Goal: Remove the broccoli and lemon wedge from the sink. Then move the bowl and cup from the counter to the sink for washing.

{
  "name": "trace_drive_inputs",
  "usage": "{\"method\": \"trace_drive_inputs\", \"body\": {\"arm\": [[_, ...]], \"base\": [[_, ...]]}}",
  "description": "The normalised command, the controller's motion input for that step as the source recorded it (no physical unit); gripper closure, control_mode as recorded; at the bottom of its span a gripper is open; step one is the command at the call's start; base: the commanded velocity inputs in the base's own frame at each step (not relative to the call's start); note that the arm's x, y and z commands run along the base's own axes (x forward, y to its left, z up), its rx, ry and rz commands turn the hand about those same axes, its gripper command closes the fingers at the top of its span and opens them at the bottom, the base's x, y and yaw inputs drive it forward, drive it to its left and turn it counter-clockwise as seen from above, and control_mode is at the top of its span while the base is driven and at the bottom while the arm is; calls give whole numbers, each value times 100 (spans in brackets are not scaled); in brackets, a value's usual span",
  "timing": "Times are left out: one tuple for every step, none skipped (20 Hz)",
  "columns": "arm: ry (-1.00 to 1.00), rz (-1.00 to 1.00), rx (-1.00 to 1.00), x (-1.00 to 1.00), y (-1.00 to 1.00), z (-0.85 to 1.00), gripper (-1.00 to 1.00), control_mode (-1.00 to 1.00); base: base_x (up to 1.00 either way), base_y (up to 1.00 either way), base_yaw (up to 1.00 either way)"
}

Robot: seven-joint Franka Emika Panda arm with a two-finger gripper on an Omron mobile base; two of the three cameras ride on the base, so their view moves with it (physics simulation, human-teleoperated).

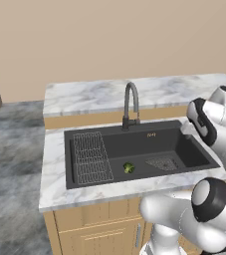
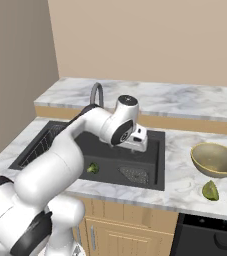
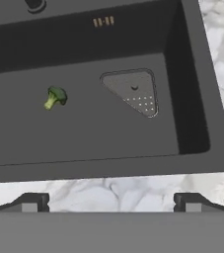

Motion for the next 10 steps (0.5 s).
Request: {"method": "trace_drive_inputs", "body": {"arm": [[-2,6,5,8,22,-6,-100,-100],[-2,6,5,7,25,-9,-100,-100],[-5,7,6,5,27,-10,-100,-100],[-6,7,7,5,26,-10,-100,-100],[-4,9,8,5,24,-9,-100,-100],[-3,12,9,4,20,-7,-100,-100],[-3,16,9,5,14,-7,-100,-100],[-4,21,9,7,8,-5,-100,-100],[-8,26,6,9,5,-5,-100,-100],[-10,28,3,11,4,-5,-100,-100]], "base": [[0,0,0],[0,0,0],[0,0,0],[0,0,0],[0,0,0],[0,0,0],[0,0,0],[0,0,0],[0,0,0],[0,0,0]]}}
